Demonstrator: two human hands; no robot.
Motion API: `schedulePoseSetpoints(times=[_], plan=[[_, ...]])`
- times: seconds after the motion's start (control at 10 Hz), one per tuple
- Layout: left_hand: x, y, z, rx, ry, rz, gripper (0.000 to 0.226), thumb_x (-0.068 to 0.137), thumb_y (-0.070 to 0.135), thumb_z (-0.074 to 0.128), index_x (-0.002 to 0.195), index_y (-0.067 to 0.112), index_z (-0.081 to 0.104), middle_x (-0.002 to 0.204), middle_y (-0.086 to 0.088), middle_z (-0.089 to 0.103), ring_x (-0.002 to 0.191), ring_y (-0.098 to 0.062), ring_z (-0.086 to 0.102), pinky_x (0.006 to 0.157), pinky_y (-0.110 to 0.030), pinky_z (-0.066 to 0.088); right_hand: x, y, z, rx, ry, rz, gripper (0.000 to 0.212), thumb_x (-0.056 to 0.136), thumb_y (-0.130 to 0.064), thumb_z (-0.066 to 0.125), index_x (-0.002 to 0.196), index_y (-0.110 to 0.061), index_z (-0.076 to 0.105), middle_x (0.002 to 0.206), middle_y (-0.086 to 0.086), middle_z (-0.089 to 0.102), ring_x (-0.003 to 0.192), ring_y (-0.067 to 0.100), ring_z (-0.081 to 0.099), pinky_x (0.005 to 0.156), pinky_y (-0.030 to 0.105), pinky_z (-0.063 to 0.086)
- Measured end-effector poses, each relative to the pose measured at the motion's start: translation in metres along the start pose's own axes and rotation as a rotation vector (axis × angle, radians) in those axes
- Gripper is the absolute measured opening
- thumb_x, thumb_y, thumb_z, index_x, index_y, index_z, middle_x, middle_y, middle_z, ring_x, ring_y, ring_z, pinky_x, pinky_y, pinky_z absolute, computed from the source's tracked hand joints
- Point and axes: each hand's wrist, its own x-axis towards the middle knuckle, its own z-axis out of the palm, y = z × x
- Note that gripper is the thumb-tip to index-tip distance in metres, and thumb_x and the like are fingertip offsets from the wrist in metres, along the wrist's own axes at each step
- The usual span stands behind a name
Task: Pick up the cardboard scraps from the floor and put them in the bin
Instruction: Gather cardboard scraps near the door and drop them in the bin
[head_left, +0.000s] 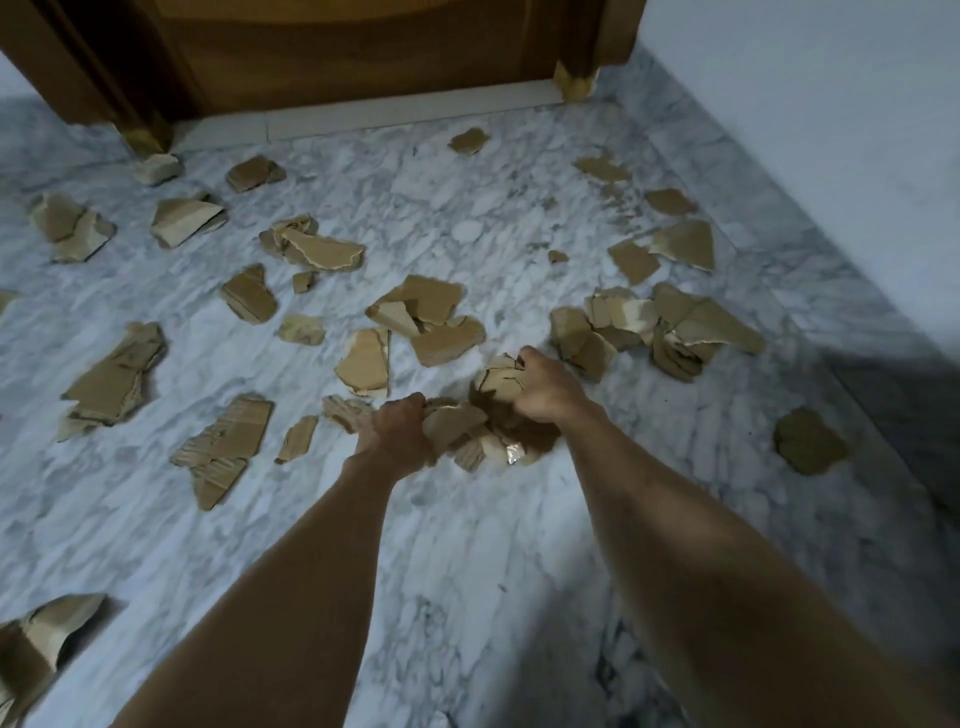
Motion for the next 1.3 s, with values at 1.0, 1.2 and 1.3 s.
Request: schedulePoseSetpoints(times=[1.0,1.2,1.3], plan=[[0.153,0.363,0.041,0.031,-0.280,0.338,0.052,0.091,0.048,0.045,0.110,0.007,0.070,0.136,-0.022,0.053,0.139,-0.043,0.031,0.114,-0.057,0.025,-0.057,0.330,-0.146,0.759,0.186,0.668,0.096,0.077,-0.002,0.079,0.152,-0.006,0.019,0.145,0.018,0.045,0.123,0.028,0.052,0.099,0.039,0.045],[0.185,0.406,0.044,0.363,-0.308,0.635,0.081,0.077,0.047,0.078,0.148,0.026,0.045,0.167,-0.004,0.001,0.151,-0.040,-0.008,0.117,-0.061,0.014,-0.038,0.338,-0.130,0.428,0.115,0.809,0.124,0.063,-0.027,0.092,0.153,-0.013,0.007,0.157,0.026,0.007,0.145,0.042,0.012,0.114,0.048,0.025],[0.186,0.416,0.054,0.554,-0.368,0.751,0.088,0.070,0.052,0.081,0.146,0.028,0.046,0.166,-0.005,0.007,0.150,-0.041,0.007,0.112,-0.060,0.028,-0.041,0.340,-0.126,0.438,0.145,0.838,0.123,0.065,-0.030,0.090,0.152,-0.014,0.005,0.160,0.019,-0.006,0.147,0.041,-0.001,0.115,0.055,0.021]])
